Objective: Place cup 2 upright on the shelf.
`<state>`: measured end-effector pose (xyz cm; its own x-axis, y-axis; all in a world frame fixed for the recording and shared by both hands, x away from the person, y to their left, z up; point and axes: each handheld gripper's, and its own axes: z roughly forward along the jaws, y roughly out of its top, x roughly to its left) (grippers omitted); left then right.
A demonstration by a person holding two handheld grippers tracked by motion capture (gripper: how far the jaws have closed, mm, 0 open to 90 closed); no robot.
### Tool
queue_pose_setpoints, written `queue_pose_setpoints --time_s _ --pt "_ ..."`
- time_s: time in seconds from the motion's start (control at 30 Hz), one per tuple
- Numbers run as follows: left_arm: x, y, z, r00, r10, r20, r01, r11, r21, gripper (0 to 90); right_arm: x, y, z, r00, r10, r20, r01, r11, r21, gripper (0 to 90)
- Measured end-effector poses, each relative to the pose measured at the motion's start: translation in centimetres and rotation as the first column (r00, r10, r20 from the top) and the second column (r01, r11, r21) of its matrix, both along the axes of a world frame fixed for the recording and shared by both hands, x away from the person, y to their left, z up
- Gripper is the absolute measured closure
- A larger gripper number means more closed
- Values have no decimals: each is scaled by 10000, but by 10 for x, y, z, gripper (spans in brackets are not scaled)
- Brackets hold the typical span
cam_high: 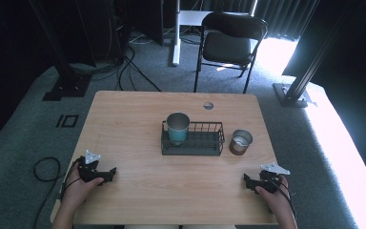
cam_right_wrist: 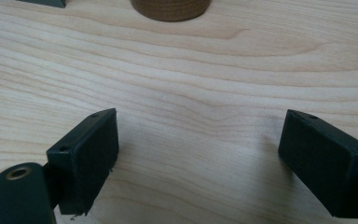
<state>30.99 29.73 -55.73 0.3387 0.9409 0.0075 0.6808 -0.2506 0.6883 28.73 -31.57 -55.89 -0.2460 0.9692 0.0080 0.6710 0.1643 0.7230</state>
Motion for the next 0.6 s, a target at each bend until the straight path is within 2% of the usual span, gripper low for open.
queue_pose_setpoints --time_s 0.6 --pt "0 -1 0 10000 57 10 -57 10000 -14 19 13 8 0 9999 65 81 -66 9999 91 118"
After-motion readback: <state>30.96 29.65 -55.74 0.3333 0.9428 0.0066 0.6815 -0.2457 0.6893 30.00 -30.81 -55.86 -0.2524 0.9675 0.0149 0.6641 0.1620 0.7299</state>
